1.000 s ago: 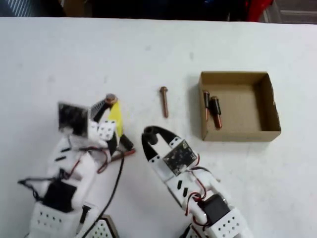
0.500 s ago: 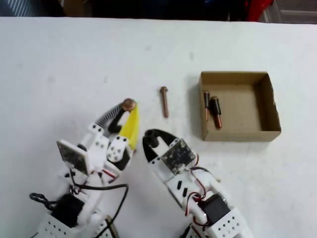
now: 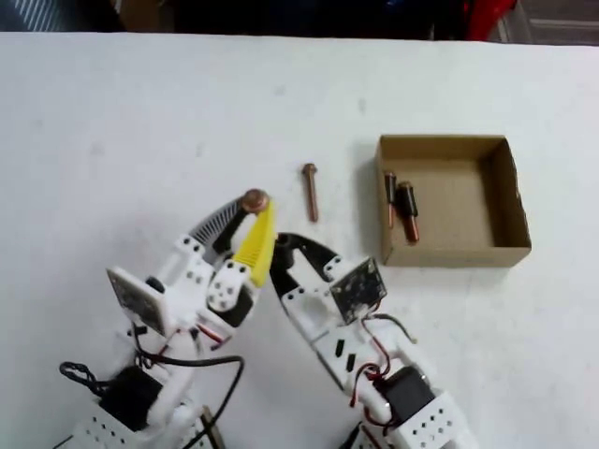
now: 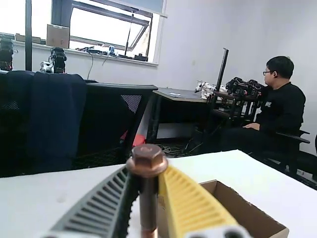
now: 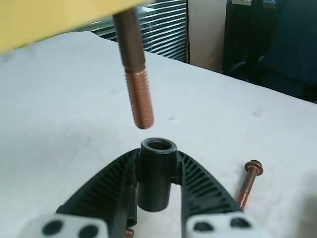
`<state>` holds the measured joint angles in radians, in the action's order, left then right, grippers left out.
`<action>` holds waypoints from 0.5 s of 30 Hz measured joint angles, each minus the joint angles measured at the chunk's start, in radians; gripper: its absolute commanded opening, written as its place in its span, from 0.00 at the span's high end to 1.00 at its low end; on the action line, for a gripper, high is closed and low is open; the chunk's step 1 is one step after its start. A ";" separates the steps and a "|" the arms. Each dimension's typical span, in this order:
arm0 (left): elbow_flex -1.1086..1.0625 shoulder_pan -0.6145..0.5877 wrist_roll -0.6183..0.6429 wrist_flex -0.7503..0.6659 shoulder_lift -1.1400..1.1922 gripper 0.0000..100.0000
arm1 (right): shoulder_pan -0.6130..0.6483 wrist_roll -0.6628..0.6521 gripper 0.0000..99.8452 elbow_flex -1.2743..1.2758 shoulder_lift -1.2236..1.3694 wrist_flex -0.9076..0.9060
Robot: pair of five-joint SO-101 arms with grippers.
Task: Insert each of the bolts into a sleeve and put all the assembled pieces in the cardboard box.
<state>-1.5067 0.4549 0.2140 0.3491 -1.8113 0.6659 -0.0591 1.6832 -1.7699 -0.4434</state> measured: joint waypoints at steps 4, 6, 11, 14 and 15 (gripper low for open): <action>0.000 0.000 0.021 0.000 0.000 0.98 | 0.000 -0.032 0.98 0.000 0.000 0.048; 0.000 0.000 0.023 0.000 0.000 0.98 | 0.000 -0.046 0.98 0.000 0.000 0.061; 0.000 -0.002 0.023 0.000 0.000 0.98 | 0.000 -0.052 0.98 0.000 0.000 0.063; 0.000 -0.002 0.023 0.000 0.000 0.98 | 0.000 -0.052 0.98 0.000 0.000 0.063; 0.000 -0.002 0.023 0.000 0.000 0.98 | 0.000 -0.052 0.98 0.000 0.000 0.063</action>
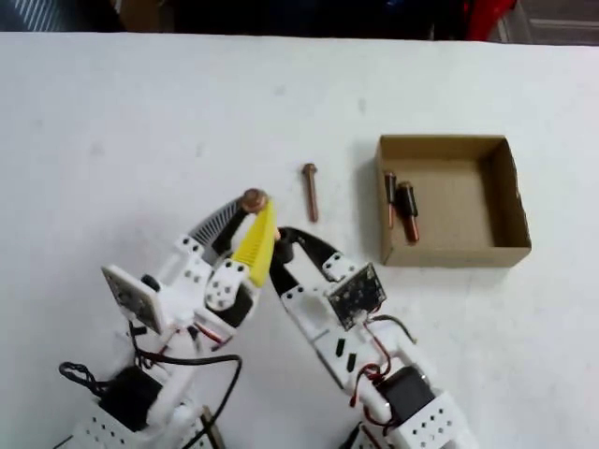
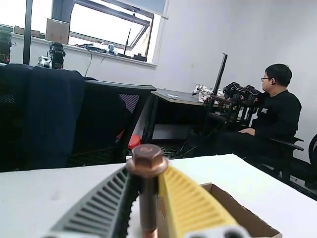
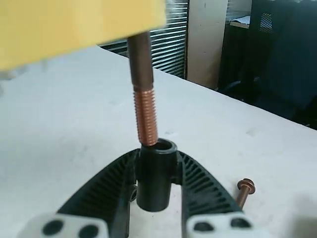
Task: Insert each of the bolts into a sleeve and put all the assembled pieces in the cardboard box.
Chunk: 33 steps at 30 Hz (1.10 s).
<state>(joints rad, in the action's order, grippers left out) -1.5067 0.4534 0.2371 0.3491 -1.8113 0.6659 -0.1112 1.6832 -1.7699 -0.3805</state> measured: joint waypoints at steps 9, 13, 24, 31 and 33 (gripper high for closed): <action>0.000 0.005 0.000 0.000 0.000 0.98 | 0.000 -0.121 0.98 0.000 0.000 0.006; -0.008 0.005 0.000 -0.002 -0.002 0.98 | 0.000 -0.150 0.98 0.000 0.000 0.006; -0.135 0.014 0.006 -0.015 -0.021 0.98 | 0.003 -0.247 0.98 0.000 0.002 0.040; -0.184 0.017 0.008 -0.015 -0.021 0.98 | -0.002 -0.247 0.98 0.000 0.003 0.041; -0.184 0.017 0.008 -0.015 -0.021 0.98 | -0.002 -0.247 0.98 0.000 0.003 0.041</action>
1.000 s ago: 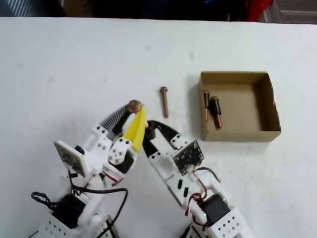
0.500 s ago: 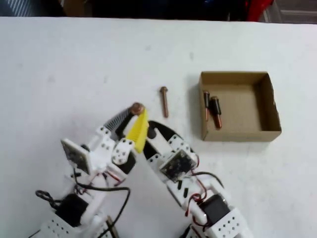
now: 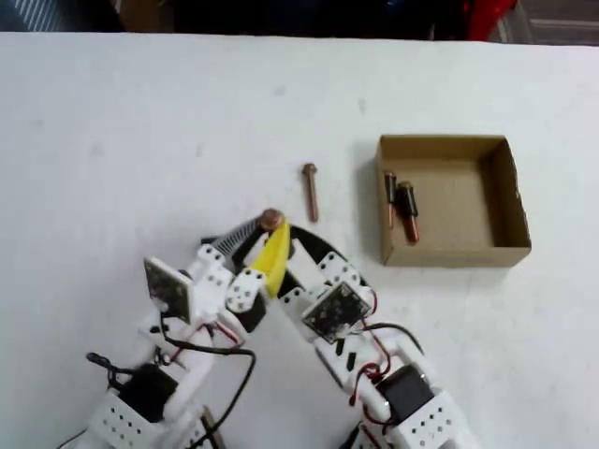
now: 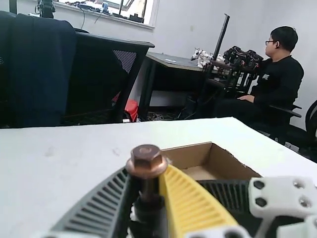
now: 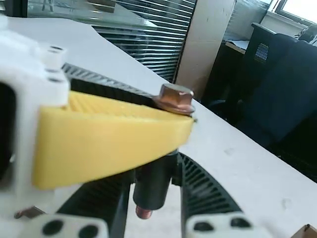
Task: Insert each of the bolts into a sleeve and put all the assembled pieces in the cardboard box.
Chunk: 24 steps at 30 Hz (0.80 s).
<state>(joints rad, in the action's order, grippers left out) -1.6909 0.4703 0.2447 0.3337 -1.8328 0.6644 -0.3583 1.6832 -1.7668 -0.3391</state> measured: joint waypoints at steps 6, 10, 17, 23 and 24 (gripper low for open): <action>0.000 0.000 0.000 0.040 0.000 0.98 | 0.002 0.000 0.98 0.000 0.000 0.000; 0.000 0.000 0.000 0.063 0.000 0.98 | 0.003 0.000 0.98 0.000 0.000 0.000; 0.002 0.000 0.000 0.075 -0.002 0.94 | 0.005 0.000 0.98 0.000 0.002 -0.002; 0.002 -0.035 -0.002 0.078 -0.002 0.81 | 0.002 -0.002 0.98 0.000 0.002 -0.002; 0.002 -0.046 -0.002 0.078 -0.002 0.80 | 0.000 -0.002 0.98 0.000 0.002 -0.002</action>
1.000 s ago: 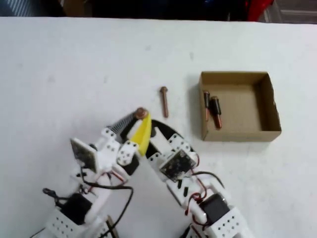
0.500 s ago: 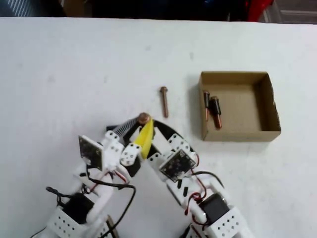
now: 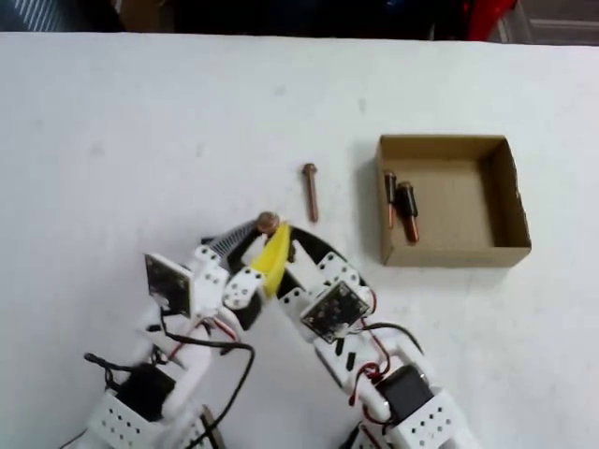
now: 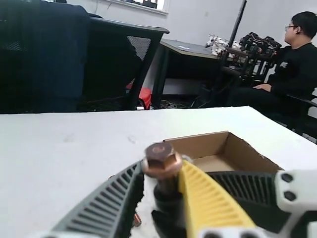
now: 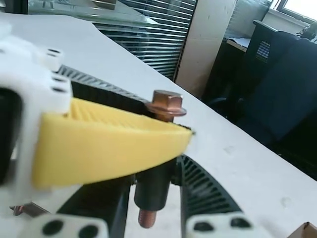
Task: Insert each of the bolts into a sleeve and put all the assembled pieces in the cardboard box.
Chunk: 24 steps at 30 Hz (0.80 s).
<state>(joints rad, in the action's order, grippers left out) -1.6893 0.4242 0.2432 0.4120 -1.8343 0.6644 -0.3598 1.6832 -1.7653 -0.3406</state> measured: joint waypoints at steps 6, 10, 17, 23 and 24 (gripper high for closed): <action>-0.002 -0.032 0.000 0.000 0.000 0.77 | -0.014 -0.003 0.98 0.000 0.000 0.000; -0.002 -0.034 0.000 0.000 0.002 0.73 | -0.028 0.017 0.98 0.000 -0.002 0.000; -0.003 -0.032 -0.002 0.011 0.006 0.71 | -0.038 0.092 0.98 0.000 -0.003 0.003; -0.002 -0.032 0.000 0.011 0.011 0.71 | -0.038 0.097 0.98 0.000 -0.003 0.003; 0.002 -0.032 -0.002 0.011 0.012 0.71 | -0.038 0.097 0.98 0.000 -0.003 -0.002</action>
<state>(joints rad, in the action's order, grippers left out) -1.6878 0.3920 0.2417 0.4227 -1.8220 0.6260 -0.2631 1.6832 -1.7683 -0.3422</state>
